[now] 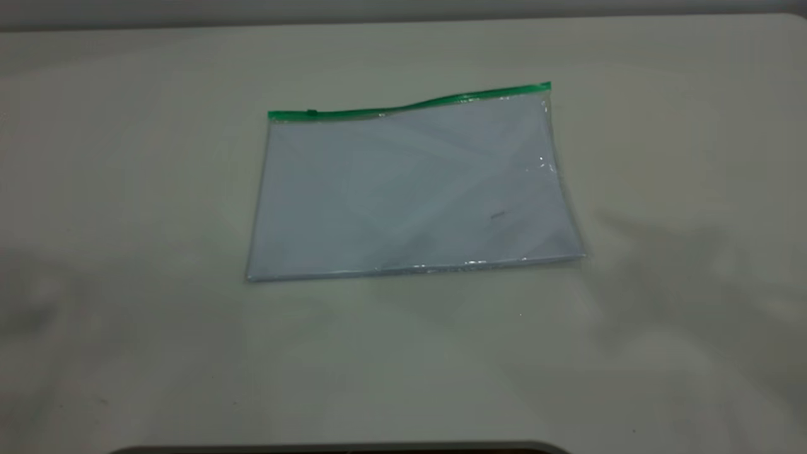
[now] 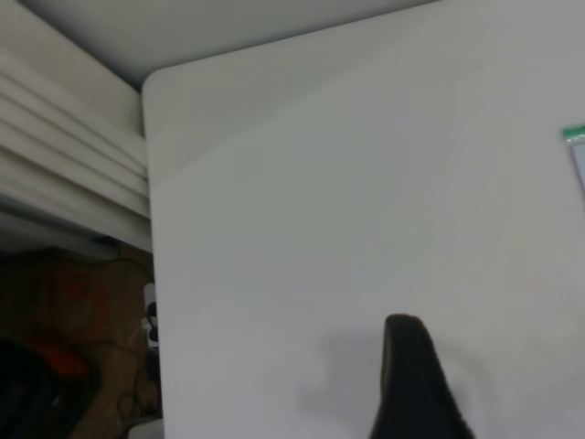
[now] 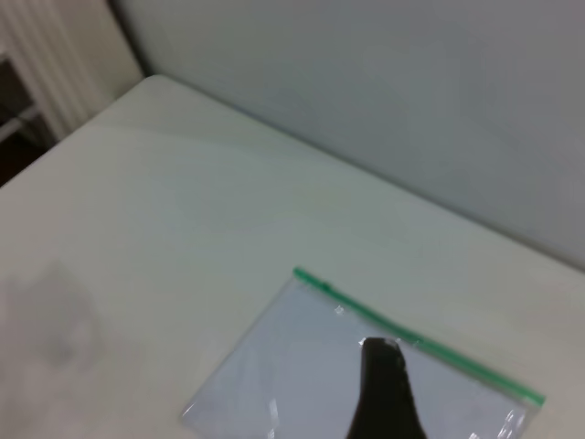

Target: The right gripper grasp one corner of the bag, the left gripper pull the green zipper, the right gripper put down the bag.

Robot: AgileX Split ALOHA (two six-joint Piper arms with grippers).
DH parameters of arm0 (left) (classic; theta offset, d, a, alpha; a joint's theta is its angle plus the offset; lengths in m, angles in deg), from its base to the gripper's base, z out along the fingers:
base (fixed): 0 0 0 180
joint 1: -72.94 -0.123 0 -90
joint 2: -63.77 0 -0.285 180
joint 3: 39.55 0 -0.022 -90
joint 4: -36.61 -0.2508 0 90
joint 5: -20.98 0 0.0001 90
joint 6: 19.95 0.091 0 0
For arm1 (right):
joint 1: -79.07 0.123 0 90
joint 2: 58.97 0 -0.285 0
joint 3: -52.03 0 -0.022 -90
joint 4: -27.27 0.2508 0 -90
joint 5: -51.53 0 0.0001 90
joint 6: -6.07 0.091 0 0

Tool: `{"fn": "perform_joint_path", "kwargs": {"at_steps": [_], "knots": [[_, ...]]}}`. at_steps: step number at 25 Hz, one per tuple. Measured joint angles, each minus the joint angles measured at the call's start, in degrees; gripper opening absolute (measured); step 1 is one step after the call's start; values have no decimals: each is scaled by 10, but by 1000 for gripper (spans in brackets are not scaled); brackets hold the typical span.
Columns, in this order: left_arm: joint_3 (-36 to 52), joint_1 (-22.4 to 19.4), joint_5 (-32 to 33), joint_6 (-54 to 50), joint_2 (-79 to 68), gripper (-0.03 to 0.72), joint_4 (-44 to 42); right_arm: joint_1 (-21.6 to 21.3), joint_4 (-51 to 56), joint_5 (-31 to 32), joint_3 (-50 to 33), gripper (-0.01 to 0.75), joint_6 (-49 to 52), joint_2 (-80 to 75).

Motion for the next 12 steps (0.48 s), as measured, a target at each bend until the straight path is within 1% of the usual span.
{"fn": "perform_joint_path", "kwargs": {"at_steps": [3,6,9,12], "knots": [[31,0,0,-8,41,520,-2,0,-14,41,0,592,28,39],[87,0,0,-16,108,520,10,0,-22,86,0,592,45,76],[170,0,0,-21,196,520,34,0,-22,133,-7,592,66,107],[250,10,0,-21,298,520,45,0,-22,145,-40,592,73,140]]}}
